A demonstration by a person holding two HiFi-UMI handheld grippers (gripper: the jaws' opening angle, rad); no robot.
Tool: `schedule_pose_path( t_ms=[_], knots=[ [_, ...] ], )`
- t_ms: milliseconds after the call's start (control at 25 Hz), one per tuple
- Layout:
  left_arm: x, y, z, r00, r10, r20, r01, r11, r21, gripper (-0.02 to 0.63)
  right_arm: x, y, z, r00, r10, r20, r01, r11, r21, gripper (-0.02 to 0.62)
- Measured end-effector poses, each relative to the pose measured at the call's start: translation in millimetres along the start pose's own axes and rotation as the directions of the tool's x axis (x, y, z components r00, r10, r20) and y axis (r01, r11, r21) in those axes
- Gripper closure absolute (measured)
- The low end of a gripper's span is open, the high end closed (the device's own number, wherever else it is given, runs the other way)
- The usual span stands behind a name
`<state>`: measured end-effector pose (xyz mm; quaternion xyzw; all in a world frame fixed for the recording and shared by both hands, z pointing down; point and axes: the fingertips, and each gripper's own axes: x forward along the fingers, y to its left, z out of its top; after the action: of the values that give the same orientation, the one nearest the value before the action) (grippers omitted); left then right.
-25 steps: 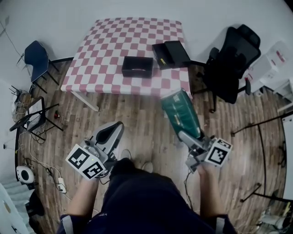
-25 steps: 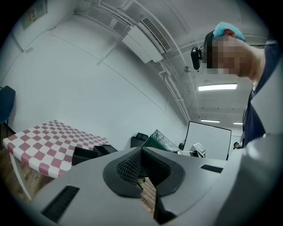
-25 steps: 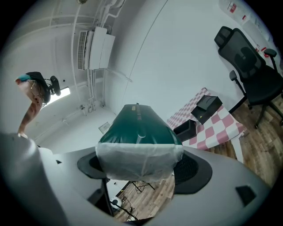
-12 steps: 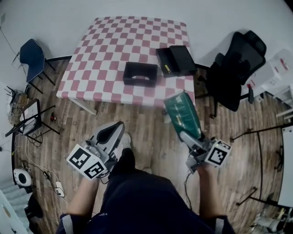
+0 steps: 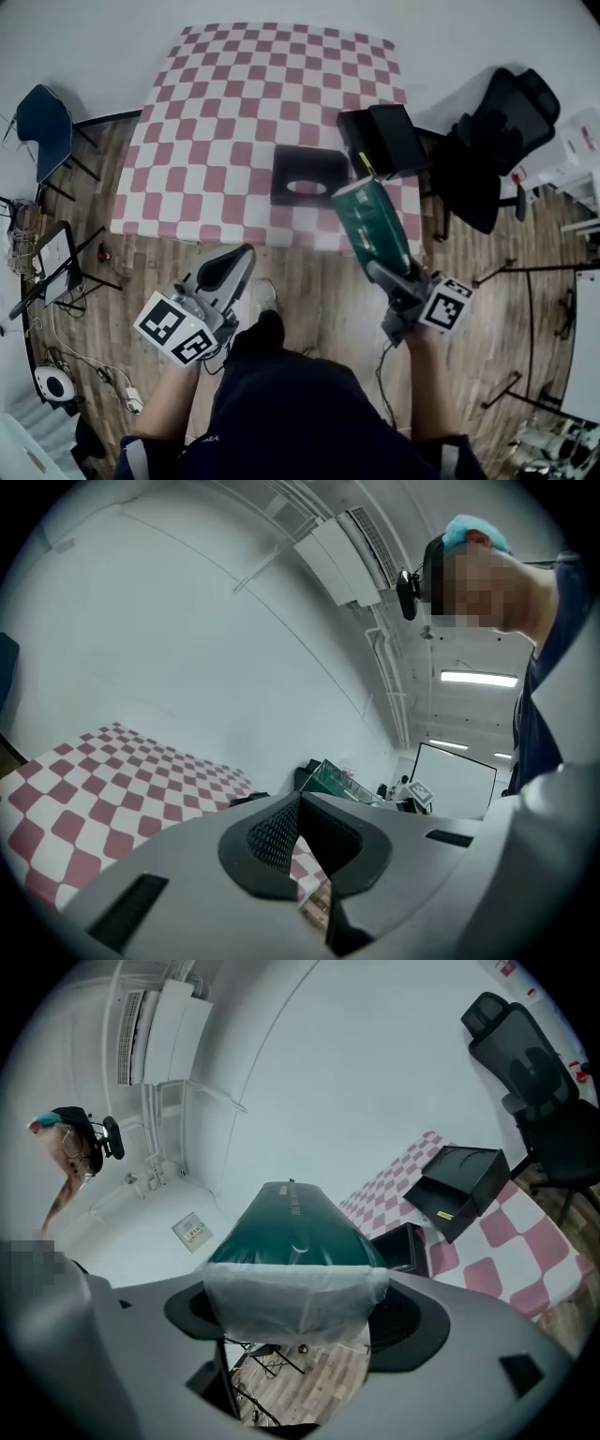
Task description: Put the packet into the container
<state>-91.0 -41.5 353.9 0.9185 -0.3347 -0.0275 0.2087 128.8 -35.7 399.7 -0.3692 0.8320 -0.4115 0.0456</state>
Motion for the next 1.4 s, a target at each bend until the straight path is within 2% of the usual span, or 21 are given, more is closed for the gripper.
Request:
schedule_pose_path(
  t_ms=[200,360,560,880,1000,1200,1280,1400],
  knots=[
    [13,55,18,0.999,-0.026,-0.018,0.026,1.000,-0.018,0.581,52,-14,13,0.999,-0.017,-0.043,0.015,0.999,-0.053,0.164],
    [21,82,28,0.999,-0.043,-0.025,0.043,0.999,-0.017,0.581,76,-26,15,0.993,-0.064,-0.098,0.052,0.992,-0.118,0.164],
    [27,103,29,0.998,-0.049,-0.029,0.048,0.998,-0.042,0.581,96,-38,18,0.978,-0.128,-0.166,0.093,0.974,-0.207,0.163],
    [37,113,18,0.999,-0.021,-0.040,0.018,0.997,-0.074,0.581,114,-67,25,0.937,-0.190,-0.292,0.072,0.926,-0.371,0.164],
    [42,112,15,0.999,0.006,-0.042,-0.009,0.997,-0.081,0.581,122,-85,27,0.905,-0.225,-0.361,0.029,0.880,-0.475,0.163],
    [53,111,9,0.996,0.067,-0.054,-0.072,0.993,-0.089,0.581,146,-114,28,0.844,-0.261,-0.470,-0.108,0.774,-0.624,0.164],
    [57,110,7,0.994,0.096,-0.056,-0.101,0.991,-0.090,0.581,156,-122,24,0.812,-0.265,-0.519,-0.177,0.737,-0.653,0.164],
    [64,107,6,0.989,0.139,-0.051,-0.143,0.985,-0.096,0.581,166,-133,15,0.751,-0.293,-0.591,-0.285,0.664,-0.691,0.164]
  ],
)
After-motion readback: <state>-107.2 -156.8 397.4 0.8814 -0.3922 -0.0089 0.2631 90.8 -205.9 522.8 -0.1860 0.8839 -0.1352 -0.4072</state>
